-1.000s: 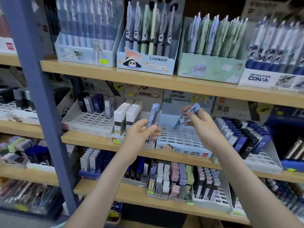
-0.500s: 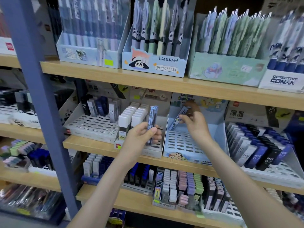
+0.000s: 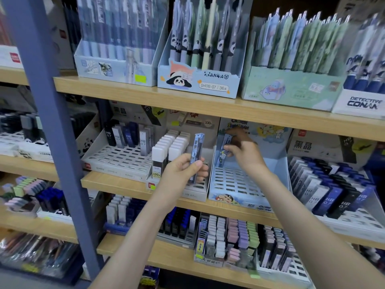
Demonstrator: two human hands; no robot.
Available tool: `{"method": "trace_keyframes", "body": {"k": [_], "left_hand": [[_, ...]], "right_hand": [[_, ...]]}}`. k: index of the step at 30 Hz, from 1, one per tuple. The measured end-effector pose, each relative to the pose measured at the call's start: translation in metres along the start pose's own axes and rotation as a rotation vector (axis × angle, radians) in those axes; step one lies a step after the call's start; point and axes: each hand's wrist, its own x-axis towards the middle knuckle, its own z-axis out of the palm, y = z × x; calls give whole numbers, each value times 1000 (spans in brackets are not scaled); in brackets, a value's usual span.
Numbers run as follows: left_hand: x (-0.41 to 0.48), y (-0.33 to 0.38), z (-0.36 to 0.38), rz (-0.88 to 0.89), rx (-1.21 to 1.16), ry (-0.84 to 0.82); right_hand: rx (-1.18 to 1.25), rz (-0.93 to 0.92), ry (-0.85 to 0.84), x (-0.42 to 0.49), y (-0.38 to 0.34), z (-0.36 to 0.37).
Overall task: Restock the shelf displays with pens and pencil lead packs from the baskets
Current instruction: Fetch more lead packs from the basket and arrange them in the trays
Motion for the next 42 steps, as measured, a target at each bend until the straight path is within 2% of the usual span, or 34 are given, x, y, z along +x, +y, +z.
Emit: {"method": "trace_keyframes", "body": {"k": [5,10,14,18,24,26,30,33,37,39,42], "left_hand": [[0,2,1,-8,11,9],[0,2,1,-9,13,13],[1,1,1,-8,12,15],[2,2,2,-4,2,12],[2,0,1,2,-8,10],[3,0,1,4,-7,11],[3,-1,0,9,-1,13],[3,-1,0,3,6,9],[1,-1,0,3,35,3],[0,-1,1,13,56,-10],[-2,1,6,23,112,-50]], "right_hand": [[225,39,65,-1,7,1],[260,-4,99,-4,13,3],[198,-55,107,-5,16,5],[174,-67,60,1,16,6],[350,-26,104,2,14,6],[299,-14,74,1,17,6],[22,-44,-69,-3,21,9],[-202,-124,-64,-5,18,10],[-343,-97,-65,-7,14,5],[-343,-32,-69,-14,7,2],[-24,-29,-4,-31,-15,-1]]}}
